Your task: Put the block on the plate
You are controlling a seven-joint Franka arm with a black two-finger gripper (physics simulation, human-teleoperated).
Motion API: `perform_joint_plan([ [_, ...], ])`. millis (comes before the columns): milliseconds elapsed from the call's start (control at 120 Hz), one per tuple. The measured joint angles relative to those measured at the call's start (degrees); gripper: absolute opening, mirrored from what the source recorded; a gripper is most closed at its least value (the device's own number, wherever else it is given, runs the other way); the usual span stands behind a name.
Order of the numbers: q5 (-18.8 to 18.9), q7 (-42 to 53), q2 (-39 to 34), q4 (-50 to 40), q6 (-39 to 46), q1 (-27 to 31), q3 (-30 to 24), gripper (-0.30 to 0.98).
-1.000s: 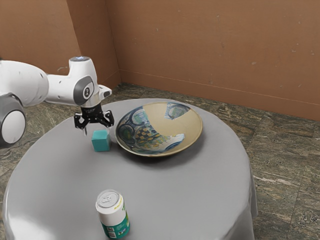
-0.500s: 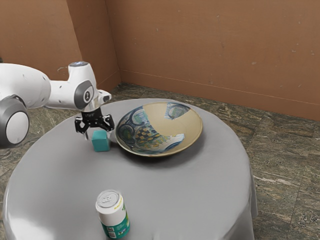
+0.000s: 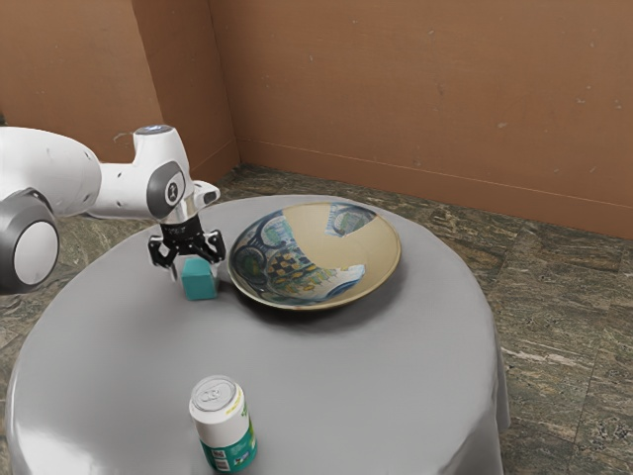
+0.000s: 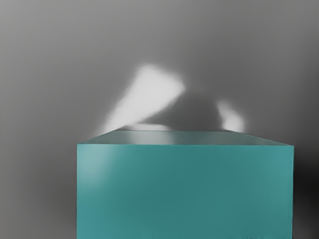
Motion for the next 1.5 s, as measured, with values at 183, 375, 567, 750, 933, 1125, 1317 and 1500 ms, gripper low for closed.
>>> perform_joint_plan([
  [183,-0.58,0.32,0.06,-0.04,0.02,0.0,0.0,0.47],
  [375,-0.71,0.52,0.13,-0.09,0.03,0.0,0.03,0.4],
  [567,-0.52,0.44,-0.02,-0.06,0.06,0.0,0.03,0.37],
  [750,-0.2,0.22,-2.35,-0.08,-0.01,-0.19,0.06,0.35],
  [933,0.32,-0.45,-8.02,-0.38,-0.6,-2.37,-0.36,0.35],
  [1125,2.3,-2.45,-10.67,0.15,-1.13,-3.83,-5.58,0.36],
  [1317,4.53,-5.32,-2.34,10.97,-1.31,-4.58,-8.61,0.36],
  [1500,5.25,-7.31,4.86,17.57,-1.07,-5.3,-9.06,0.37],
])
